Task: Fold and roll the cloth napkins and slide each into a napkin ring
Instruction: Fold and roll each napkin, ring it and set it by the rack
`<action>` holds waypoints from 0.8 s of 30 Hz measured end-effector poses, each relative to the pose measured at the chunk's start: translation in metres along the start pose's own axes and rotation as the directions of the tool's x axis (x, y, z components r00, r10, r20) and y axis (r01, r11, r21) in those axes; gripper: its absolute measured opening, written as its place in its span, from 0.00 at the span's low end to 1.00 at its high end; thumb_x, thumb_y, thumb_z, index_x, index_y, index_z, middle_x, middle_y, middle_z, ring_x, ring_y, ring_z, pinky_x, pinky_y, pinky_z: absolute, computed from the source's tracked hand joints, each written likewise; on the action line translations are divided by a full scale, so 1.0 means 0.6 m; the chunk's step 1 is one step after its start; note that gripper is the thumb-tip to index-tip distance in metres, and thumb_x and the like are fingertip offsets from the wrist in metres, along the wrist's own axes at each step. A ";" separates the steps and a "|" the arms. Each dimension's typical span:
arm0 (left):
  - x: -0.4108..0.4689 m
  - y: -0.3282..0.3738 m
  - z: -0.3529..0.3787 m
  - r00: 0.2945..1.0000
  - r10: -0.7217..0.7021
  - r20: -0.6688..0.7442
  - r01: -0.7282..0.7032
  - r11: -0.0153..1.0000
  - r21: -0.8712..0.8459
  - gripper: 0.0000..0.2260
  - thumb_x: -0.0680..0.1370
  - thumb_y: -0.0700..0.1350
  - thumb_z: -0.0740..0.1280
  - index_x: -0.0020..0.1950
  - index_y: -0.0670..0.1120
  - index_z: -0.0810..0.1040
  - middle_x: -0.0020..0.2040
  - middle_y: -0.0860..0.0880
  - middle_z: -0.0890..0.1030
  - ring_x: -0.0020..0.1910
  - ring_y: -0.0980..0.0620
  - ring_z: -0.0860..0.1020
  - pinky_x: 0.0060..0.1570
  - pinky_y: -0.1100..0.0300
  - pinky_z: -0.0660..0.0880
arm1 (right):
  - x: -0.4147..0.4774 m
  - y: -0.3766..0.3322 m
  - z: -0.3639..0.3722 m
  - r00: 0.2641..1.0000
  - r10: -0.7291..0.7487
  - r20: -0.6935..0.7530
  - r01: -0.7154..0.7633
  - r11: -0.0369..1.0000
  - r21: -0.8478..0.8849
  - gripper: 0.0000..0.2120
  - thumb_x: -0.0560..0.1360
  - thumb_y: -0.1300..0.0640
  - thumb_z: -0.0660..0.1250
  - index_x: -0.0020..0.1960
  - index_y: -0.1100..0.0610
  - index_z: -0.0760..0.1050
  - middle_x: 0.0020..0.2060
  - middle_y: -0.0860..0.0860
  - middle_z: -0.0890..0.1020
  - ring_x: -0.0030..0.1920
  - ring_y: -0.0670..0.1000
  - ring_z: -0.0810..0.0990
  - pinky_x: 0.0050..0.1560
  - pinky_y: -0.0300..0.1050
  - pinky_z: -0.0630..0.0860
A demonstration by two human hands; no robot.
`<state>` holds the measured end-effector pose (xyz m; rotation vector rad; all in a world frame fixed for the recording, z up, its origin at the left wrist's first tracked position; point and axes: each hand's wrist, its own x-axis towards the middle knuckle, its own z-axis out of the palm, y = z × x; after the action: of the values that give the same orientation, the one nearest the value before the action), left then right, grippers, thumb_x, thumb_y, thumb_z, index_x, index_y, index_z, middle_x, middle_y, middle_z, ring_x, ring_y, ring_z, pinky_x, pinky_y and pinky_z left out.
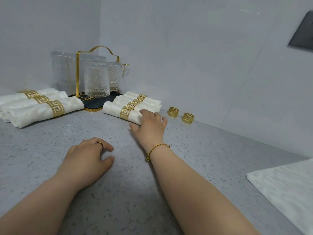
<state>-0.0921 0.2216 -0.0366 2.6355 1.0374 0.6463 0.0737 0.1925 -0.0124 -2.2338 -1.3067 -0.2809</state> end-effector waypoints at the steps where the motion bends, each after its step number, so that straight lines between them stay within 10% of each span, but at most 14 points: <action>1: -0.002 0.002 -0.001 1.000 0.002 0.004 -0.002 1.000 0.006 0.14 0.78 0.54 0.58 0.63 0.56 0.70 0.65 0.58 0.69 0.65 0.57 0.66 0.62 0.61 0.62 | -0.020 0.008 -0.014 1.000 0.023 0.020 -0.023 1.000 0.020 0.22 0.75 0.48 0.61 0.67 0.54 0.64 0.65 0.50 0.70 0.68 0.53 0.60 0.69 0.50 0.46; 17: -0.022 0.049 0.001 0.994 -0.088 0.065 0.078 0.986 0.148 0.08 0.75 0.44 0.64 0.50 0.45 0.80 0.52 0.44 0.81 0.51 0.45 0.77 0.54 0.51 0.74 | -0.412 0.289 -0.350 0.877 0.422 0.228 -0.401 0.906 -0.135 0.28 0.75 0.45 0.62 0.70 0.54 0.59 0.69 0.49 0.64 0.69 0.49 0.63 0.64 0.37 0.61; 24: -0.099 0.296 0.025 0.944 0.277 0.178 -0.258 0.958 -0.126 0.03 0.77 0.50 0.62 0.50 0.56 0.74 0.51 0.56 0.75 0.55 0.57 0.74 0.47 0.66 0.66 | -0.445 0.342 -0.351 0.909 0.416 0.031 -0.413 0.908 -0.076 0.16 0.76 0.51 0.63 0.61 0.55 0.70 0.59 0.49 0.75 0.59 0.48 0.73 0.54 0.35 0.66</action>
<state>-0.0192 0.0519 -0.0030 2.7069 0.5815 0.4669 0.1311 -0.2003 -0.0202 -2.5194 -0.8190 -0.1162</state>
